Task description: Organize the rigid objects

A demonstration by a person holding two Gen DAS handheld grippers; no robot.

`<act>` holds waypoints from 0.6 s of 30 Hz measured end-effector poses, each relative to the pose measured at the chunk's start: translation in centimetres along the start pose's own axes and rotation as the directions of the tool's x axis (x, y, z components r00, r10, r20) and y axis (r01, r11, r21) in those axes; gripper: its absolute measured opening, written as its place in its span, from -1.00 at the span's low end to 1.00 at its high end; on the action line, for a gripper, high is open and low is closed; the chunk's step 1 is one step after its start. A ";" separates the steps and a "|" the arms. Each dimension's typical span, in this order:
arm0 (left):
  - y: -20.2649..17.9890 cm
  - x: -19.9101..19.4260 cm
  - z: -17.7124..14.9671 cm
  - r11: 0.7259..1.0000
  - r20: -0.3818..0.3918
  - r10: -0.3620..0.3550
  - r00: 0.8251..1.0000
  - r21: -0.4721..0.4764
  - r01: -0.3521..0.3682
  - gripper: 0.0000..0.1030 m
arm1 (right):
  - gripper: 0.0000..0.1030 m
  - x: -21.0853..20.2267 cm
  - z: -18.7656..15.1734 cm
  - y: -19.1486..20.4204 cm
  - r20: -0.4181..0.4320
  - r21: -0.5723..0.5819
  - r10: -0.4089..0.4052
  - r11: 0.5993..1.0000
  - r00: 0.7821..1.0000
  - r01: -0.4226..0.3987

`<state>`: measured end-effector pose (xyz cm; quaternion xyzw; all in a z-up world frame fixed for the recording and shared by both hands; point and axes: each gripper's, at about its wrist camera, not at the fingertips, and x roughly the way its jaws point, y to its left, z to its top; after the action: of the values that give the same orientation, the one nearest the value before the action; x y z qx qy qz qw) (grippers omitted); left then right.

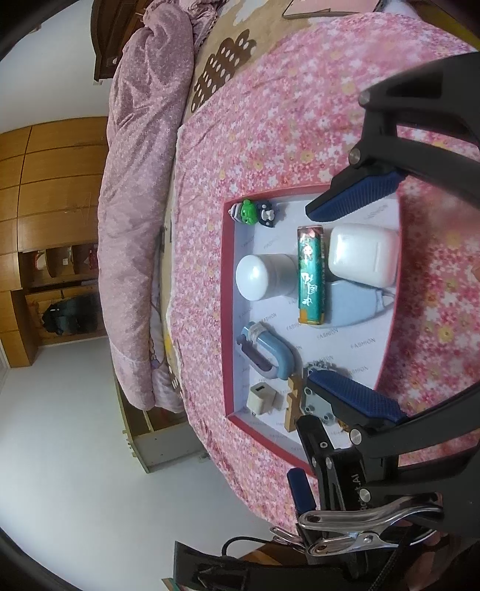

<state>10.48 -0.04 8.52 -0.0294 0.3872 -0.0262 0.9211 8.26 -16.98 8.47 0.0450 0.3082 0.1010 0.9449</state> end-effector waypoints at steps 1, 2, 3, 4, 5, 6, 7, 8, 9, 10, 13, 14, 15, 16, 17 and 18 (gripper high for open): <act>-0.1 -0.3 -0.1 1.000 0.002 -0.001 1.000 0.004 0.001 0.68 | 0.64 -0.3 -0.1 0.1 0.000 0.002 -0.001 1.000 1.000 0.001; -0.2 -0.7 -0.2 1.000 0.005 -0.002 1.000 0.008 0.002 0.68 | 0.64 -0.5 -0.2 0.0 -0.001 0.003 -0.002 1.000 1.000 0.002; -0.3 -1.1 -0.4 1.000 0.007 -0.002 1.000 0.011 0.002 0.68 | 0.64 -0.8 -0.3 0.1 -0.002 0.004 -0.003 1.000 1.000 0.003; -0.3 -1.4 -0.5 1.000 0.008 -0.004 1.000 0.012 0.004 0.68 | 0.64 -1.1 -0.5 0.1 -0.005 0.004 -0.005 1.000 1.000 0.005; -0.3 -1.7 -0.6 1.000 0.008 -0.006 1.000 0.013 0.006 0.68 | 0.64 -1.4 -0.6 0.1 -0.006 0.004 -0.007 1.000 1.000 0.007; -0.4 -2.0 -0.8 1.000 0.009 -0.008 1.000 0.012 0.007 0.68 | 0.64 -1.7 -0.9 0.2 -0.008 0.006 -0.008 1.000 1.000 0.008; -0.4 -2.3 -1.0 1.000 0.009 -0.009 1.000 0.009 0.009 0.68 | 0.64 -1.9 -1.0 0.2 -0.010 0.007 -0.008 1.000 1.000 0.008; -0.4 -2.6 -1.2 1.000 0.007 -0.010 1.000 0.007 0.010 0.68 | 0.64 -2.2 -1.3 0.3 -0.014 0.009 -0.008 1.000 1.000 0.008; -0.3 -2.8 -1.4 1.000 0.004 -0.011 1.000 0.005 0.011 0.68 | 0.64 -2.4 -1.5 0.3 -0.018 0.011 -0.008 1.000 1.000 0.008; -0.3 -3.0 -1.7 1.000 0.003 -0.012 1.000 0.003 0.012 0.68 | 0.64 -2.7 -1.8 0.3 -0.023 0.013 -0.008 1.000 1.000 0.009; -0.4 -3.4 -2.7 1.000 -0.008 -0.010 1.000 0.005 0.010 0.68 | 0.64 -3.2 -2.6 0.3 -0.037 0.015 -0.016 1.000 0.999 0.017; -0.5 -3.4 -2.9 1.000 -0.012 -0.009 1.000 0.007 0.009 0.68 | 0.64 -3.4 -2.9 0.4 -0.038 0.017 -0.018 1.000 0.999 0.019; -0.5 -3.4 -3.3 1.000 -0.019 -0.007 1.000 0.010 0.007 0.68 | 0.64 -3.6 -3.1 0.4 -0.040 0.018 -0.018 1.000 0.999 0.019; -0.5 -3.4 -3.5 1.000 -0.024 -0.006 1.000 0.011 0.007 0.68 | 0.64 -3.7 -3.4 0.4 -0.046 0.017 -0.017 1.000 0.999 0.018; -0.5 -3.3 -3.7 1.000 -0.030 -0.006 1.000 0.012 0.006 0.68 | 0.64 -3.8 -3.7 0.4 -0.054 0.016 -0.016 1.000 0.998 0.017; -0.6 -3.3 -4.1 1.000 -0.037 -0.007 0.999 0.012 0.007 0.68 | 0.64 -3.8 -3.9 0.5 -0.059 0.015 -0.017 1.000 0.998 0.018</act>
<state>5.23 -0.50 8.03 -0.0244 0.4039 -0.0323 0.9139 2.91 -17.28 7.61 0.0466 0.3369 0.0917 0.9359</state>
